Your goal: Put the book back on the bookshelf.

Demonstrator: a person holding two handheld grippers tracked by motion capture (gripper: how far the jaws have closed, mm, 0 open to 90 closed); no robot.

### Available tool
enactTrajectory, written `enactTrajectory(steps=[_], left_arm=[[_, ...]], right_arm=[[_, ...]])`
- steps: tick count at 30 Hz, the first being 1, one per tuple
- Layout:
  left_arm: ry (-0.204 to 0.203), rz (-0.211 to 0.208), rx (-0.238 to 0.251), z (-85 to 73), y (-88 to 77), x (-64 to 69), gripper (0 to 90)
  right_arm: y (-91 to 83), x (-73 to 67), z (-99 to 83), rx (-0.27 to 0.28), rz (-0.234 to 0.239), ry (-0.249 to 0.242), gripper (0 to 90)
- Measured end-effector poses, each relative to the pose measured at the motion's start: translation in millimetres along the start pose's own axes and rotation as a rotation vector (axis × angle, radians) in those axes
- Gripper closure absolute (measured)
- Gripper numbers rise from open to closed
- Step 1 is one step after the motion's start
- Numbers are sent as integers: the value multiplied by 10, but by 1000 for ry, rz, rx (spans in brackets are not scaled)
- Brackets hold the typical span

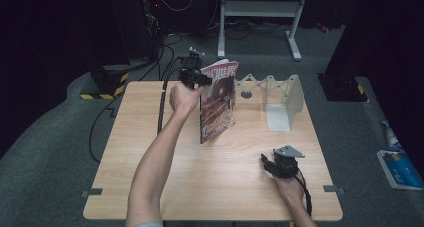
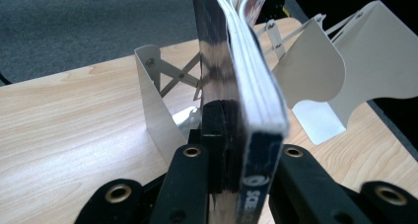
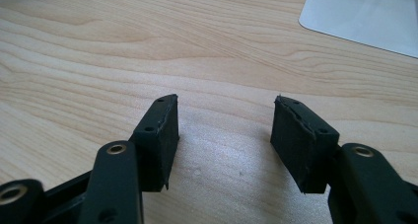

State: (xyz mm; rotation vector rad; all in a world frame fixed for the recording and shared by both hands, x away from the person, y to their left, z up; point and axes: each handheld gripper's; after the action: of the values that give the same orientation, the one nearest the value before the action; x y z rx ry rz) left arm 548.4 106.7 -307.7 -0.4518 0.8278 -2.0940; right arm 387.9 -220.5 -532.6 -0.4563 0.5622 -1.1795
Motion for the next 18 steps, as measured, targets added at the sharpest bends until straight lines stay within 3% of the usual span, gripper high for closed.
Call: enactTrajectory(steps=[9,13,18], left_arm=[[-6,-28,-62,-16,-32,-20,814],[-6,-32,-61,-9,-40,4,825],[-15,-23,-25,-6,-50,23,833]], right_arm=[[2,0,0,1,3,-1,432],[3,0,-1,2,2,-1,432],[2,1,-1,0,3,0,431]])
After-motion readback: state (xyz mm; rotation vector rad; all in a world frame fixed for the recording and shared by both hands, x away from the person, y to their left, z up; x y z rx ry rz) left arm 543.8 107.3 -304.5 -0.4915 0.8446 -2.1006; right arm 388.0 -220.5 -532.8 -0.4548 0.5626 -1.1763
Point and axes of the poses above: each handheld gripper's, and its own axes: y roughly forward along the jaws, z roughly out of its top, x roughly to its right, and after that the axes turned 14 degrees about y, right-handed
